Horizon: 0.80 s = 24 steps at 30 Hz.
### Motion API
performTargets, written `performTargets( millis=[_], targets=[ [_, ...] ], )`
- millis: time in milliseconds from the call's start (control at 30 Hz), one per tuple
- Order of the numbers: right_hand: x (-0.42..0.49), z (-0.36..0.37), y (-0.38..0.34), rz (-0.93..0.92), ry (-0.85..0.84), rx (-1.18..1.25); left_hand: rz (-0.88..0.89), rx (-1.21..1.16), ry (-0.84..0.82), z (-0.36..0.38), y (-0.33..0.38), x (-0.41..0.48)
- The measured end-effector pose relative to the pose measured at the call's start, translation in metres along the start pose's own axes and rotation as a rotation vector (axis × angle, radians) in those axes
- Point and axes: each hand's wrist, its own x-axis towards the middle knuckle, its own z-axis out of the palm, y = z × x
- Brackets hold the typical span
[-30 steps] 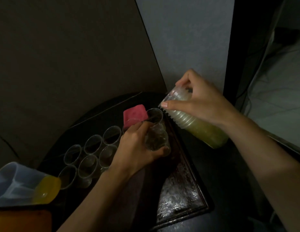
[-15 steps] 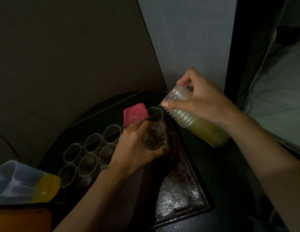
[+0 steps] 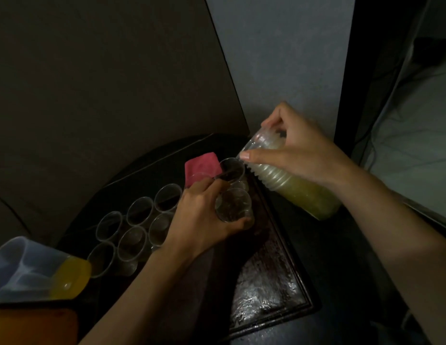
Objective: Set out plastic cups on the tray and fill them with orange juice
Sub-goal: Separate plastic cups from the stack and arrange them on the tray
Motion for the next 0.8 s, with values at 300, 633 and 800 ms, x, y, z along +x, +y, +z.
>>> performTargets(
  millis=[300, 633, 800],
  targets=[
    [-0.002, 0.015, -0.019, -0.069, -0.002, 0.090, -0.165, -0.384, 0.193, -0.036, 0.016, 0.000],
    [-0.029, 0.104, -0.088, -0.209, -0.194, 0.172, -0.443, -0.615, 0.306, -0.119, -0.001, -0.040],
    [-0.051, 0.148, -0.107, -0.245, -0.271, 0.158, -0.508, -0.447, 0.418, -0.144, -0.028, -0.088]
  ],
)
